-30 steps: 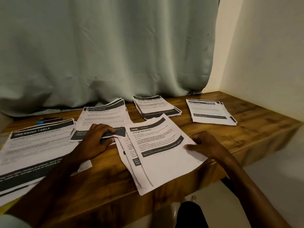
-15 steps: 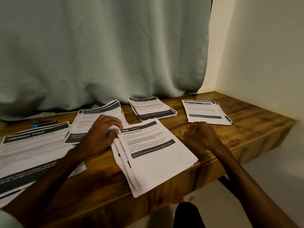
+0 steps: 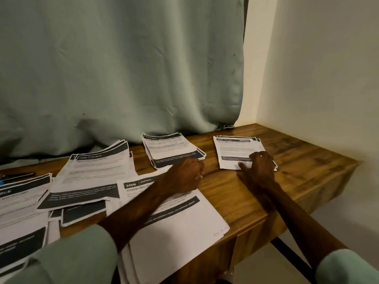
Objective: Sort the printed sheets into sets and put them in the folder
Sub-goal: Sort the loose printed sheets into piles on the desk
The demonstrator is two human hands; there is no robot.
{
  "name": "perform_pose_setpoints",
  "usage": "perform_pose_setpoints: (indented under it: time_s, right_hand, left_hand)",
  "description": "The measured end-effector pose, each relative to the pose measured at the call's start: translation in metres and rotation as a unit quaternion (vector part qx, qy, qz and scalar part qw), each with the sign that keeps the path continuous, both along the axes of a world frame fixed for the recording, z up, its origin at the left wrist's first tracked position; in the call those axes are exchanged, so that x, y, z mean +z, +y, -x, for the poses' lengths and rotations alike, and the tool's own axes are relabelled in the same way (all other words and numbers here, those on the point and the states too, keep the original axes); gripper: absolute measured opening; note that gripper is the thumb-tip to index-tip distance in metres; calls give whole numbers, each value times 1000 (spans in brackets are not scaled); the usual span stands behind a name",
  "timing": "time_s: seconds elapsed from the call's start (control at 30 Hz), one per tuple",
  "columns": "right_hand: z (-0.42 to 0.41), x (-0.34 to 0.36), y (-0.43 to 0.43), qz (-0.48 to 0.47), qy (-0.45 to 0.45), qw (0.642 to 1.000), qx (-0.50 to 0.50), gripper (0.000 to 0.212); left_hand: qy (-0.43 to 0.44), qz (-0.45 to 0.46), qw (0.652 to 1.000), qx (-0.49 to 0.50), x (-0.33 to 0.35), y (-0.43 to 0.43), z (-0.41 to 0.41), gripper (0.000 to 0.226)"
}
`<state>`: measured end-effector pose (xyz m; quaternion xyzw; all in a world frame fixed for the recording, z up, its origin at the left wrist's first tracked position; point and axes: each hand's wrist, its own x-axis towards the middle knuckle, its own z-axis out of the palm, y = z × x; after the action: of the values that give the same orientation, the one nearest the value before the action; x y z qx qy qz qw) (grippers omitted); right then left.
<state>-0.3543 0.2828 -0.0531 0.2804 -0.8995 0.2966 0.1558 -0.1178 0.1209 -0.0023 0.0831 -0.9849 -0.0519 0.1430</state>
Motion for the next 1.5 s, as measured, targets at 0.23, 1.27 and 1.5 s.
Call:
perform_pose_setpoints:
  time_s: [0.23,1.27,1.5]
  right_hand:
    - [38,-3,-28,-54,-46,997,-42,75]
    - [16,3,-25,226,-195,953,42,83]
    - [4,17,-16,444,-332,788,269,37]
  left_hand:
    - [-19,-51,998,41,-19,3,62,37]
    - [257,-506,821,-62,-32,-11,90,23]
    - [177,-606,771,-83,-21,-42,72,48]
